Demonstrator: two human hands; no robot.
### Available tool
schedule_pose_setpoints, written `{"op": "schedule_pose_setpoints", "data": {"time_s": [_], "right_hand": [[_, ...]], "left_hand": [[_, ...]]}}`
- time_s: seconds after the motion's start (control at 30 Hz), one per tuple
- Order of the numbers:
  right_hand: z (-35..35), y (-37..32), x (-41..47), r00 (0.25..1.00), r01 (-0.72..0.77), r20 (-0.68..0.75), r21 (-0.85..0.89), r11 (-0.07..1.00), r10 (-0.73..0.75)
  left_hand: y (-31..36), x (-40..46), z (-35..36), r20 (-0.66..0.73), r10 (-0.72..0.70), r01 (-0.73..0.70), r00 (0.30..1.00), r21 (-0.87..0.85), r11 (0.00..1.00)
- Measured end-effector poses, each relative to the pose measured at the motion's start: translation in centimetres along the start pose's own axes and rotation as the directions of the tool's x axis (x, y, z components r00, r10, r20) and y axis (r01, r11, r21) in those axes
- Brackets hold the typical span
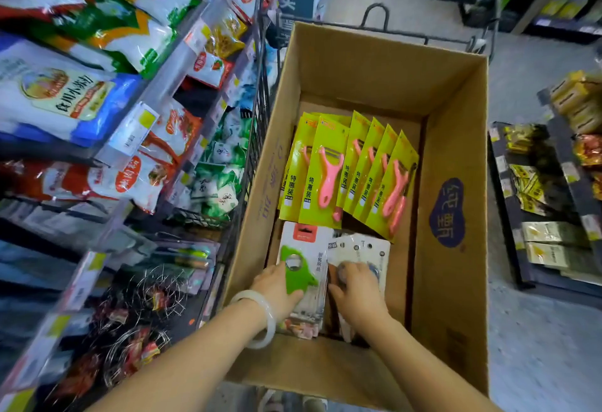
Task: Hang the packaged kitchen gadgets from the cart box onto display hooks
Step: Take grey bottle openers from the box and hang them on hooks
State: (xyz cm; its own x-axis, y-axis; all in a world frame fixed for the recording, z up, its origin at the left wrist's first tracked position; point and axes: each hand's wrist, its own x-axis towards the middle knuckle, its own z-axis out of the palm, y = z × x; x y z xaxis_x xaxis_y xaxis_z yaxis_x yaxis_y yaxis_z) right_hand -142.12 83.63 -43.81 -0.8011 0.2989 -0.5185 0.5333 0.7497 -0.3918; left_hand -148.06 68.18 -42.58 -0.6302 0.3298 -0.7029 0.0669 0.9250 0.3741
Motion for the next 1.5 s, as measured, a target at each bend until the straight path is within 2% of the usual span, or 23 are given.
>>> {"op": "schedule_pose_setpoints", "data": {"time_s": [0.07,0.13,0.3,0.43,0.5,0.73,0.93,1.17,1.23,1.3,1.4,1.43,1.47,1.5], "right_hand": [[-0.5,1.2,0.2,0.993,-0.063,-0.107,-0.062,0.996,0.057],[-0.9,2.6,0.6,0.983,-0.138,-0.137,-0.089,0.986,0.126],[0.0,4.9,1.8,0.960,-0.278,-0.001,0.062,0.959,0.279],[0.9,6.2,2.3,0.942,-0.336,0.061,0.220,0.916,0.330],[0.9,6.4,2.3,0.941,-0.337,0.072,0.259,0.905,0.330],[0.6,6.9,2.4,0.955,-0.295,0.043,0.173,0.940,0.292],[-0.1,7.2,2.4,0.931,-0.358,0.055,0.318,0.878,0.360],[-1.4,5.9,1.9,0.948,-0.314,0.127,0.501,0.807,0.291],[-2.4,5.6,1.4,0.951,-0.298,0.093,0.517,0.802,0.294],[-3.3,5.5,0.8,0.949,-0.268,0.000,0.519,0.812,0.314],[-4.1,4.5,-0.1,0.961,-0.153,-0.068,0.674,0.723,0.267],[-4.6,3.7,-0.5,0.976,-0.091,-0.073,0.727,0.681,0.207],[-4.9,2.9,-0.8,0.986,-0.037,-0.077,0.757,0.652,0.146],[-5.3,1.9,-1.0,0.993,0.010,-0.083,0.767,0.642,0.084]], "left_hand": [[0.9,-0.4,0.1,0.010,-0.020,0.020,1.000,0.023,1.000],[1.7,-0.2,0.4,-0.016,-0.014,0.014,1.000,0.021,1.000],[3.2,0.9,1.2,0.008,0.002,-0.003,1.000,0.034,0.999],[3.8,1.4,1.6,0.033,0.010,-0.012,0.999,0.059,0.998],[3.9,1.6,1.4,0.026,0.016,-0.018,1.000,0.066,0.998],[4.1,1.9,0.7,-0.042,-0.005,0.007,0.999,0.057,0.998],[4.7,1.9,1.3,0.032,0.009,-0.010,0.999,0.040,0.999],[5.4,1.6,0.7,0.042,0.023,-0.024,0.999,0.012,1.000],[5.6,1.3,0.3,0.045,0.024,-0.024,0.999,-0.002,1.000],[5.7,0.9,0.1,0.050,0.020,-0.019,0.999,-0.025,1.000],[6.2,0.3,-0.1,0.042,0.035,-0.029,0.999,-0.126,0.992],[6.6,0.2,-0.2,0.035,0.044,-0.034,0.998,-0.234,0.972],[7.2,0.0,-0.4,0.023,0.047,-0.033,0.999,-0.411,0.911],[7.9,-0.1,-0.7,0.032,0.030,-0.003,0.999,-0.627,0.779]]}}
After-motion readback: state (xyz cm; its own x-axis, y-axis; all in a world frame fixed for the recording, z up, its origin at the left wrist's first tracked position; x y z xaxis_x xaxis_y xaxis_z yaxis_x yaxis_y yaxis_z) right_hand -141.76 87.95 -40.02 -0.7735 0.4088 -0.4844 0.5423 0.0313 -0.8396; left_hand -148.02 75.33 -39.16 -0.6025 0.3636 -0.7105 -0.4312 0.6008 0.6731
